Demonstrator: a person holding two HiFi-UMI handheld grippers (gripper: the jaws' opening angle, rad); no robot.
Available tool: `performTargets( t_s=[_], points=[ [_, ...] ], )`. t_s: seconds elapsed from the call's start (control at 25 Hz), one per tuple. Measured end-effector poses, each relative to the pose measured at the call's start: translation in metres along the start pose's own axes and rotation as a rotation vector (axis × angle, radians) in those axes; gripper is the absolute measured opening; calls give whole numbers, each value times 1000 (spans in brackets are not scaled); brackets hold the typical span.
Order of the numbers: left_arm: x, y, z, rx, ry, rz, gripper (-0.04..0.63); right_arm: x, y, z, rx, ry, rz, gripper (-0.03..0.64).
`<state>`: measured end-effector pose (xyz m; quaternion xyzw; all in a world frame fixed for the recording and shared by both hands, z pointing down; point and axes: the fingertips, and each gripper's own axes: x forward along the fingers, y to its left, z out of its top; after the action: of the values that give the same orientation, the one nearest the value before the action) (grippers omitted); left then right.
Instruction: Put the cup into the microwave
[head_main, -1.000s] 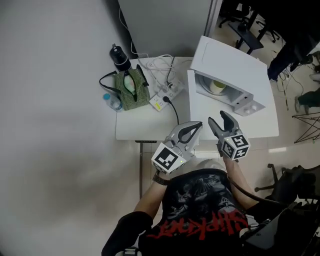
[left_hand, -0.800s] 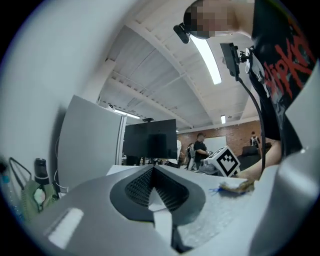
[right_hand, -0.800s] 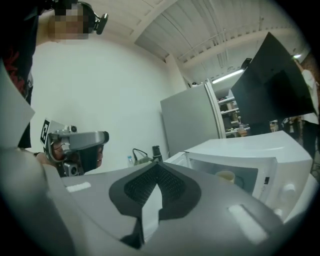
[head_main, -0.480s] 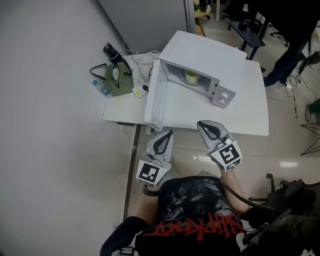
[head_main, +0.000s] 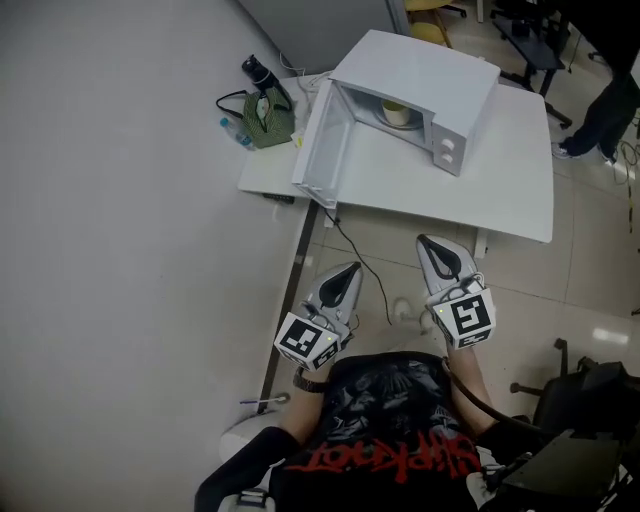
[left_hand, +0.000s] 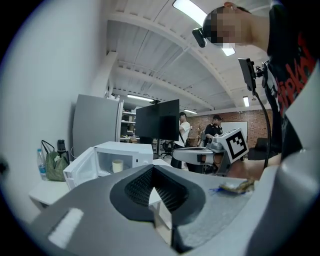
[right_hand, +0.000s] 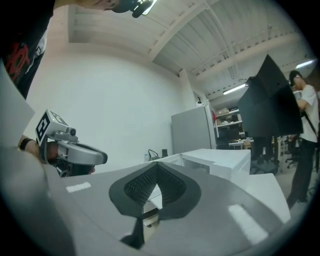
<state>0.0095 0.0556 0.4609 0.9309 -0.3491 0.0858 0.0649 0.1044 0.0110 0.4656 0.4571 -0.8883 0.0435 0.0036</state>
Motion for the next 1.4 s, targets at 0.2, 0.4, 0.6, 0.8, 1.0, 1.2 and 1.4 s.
performTargets(
  t_s=[0.2,0.4,0.6,0.8,1.0,1.2,1.4],
  points=[
    [-9,-38,-14,-16,15,-74,2,-44,23,-2,27,21,-29,2],
    [-28,-73,-3,-20,-43,-182,2,-84,50,13,-22,65,-111,3],
    [-92,-87,-10,-62,-91,-235,2,-115,121,24,19,112,-137,2],
    [-137,-61,-49,-176,-97,-188,2,-115,176,-4,-43,174,-125,0],
    [-156,-79,-54,-185,-101,-188,2,-123,185,-6,-61,160,-111,0],
    [-150,-107,-38,-147,-100,-226,2,-132,191,11,-68,127,-63,0],
    [-138,-156,-40,-96,-48,-324,2,-146,185,20,-62,81,-44,0]
  ],
)
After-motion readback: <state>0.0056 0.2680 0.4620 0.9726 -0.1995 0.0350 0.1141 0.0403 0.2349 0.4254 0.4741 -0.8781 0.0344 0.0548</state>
